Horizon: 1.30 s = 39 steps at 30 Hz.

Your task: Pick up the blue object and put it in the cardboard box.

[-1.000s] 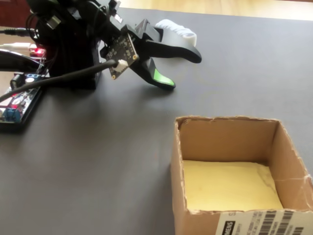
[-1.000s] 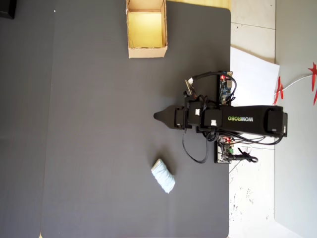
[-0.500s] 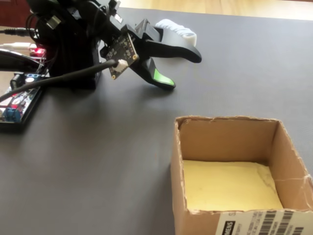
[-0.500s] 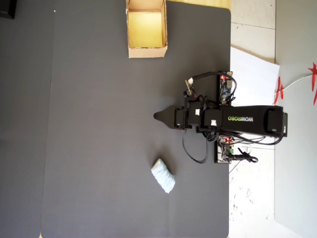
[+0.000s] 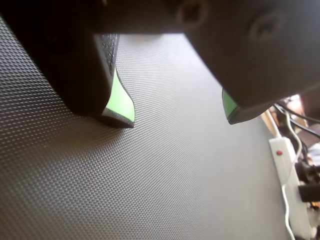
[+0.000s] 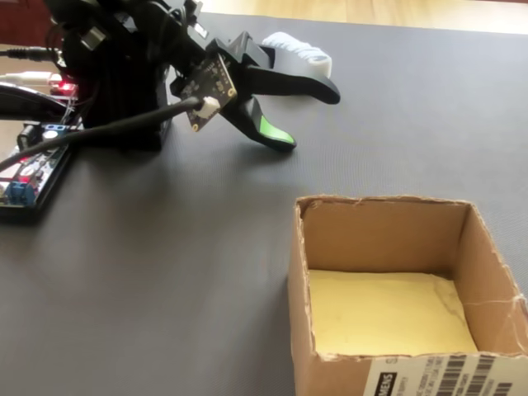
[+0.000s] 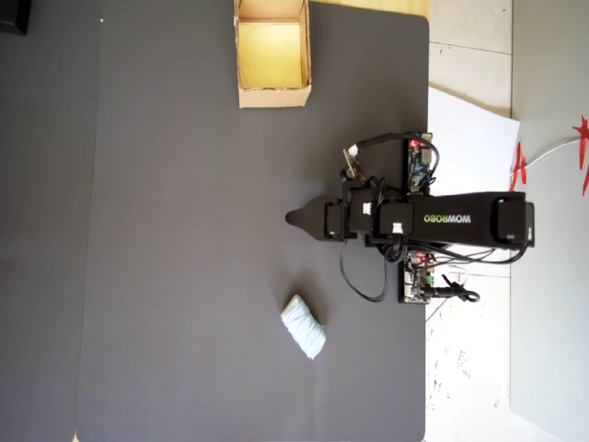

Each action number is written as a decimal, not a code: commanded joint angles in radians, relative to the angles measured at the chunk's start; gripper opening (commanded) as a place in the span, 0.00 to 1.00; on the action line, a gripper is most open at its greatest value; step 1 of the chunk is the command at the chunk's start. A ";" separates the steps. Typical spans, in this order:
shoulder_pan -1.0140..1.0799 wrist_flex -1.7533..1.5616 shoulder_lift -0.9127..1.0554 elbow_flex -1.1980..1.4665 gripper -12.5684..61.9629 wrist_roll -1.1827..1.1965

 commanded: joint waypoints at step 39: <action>-0.779 0.127 0.086 0.009 0.62 0.052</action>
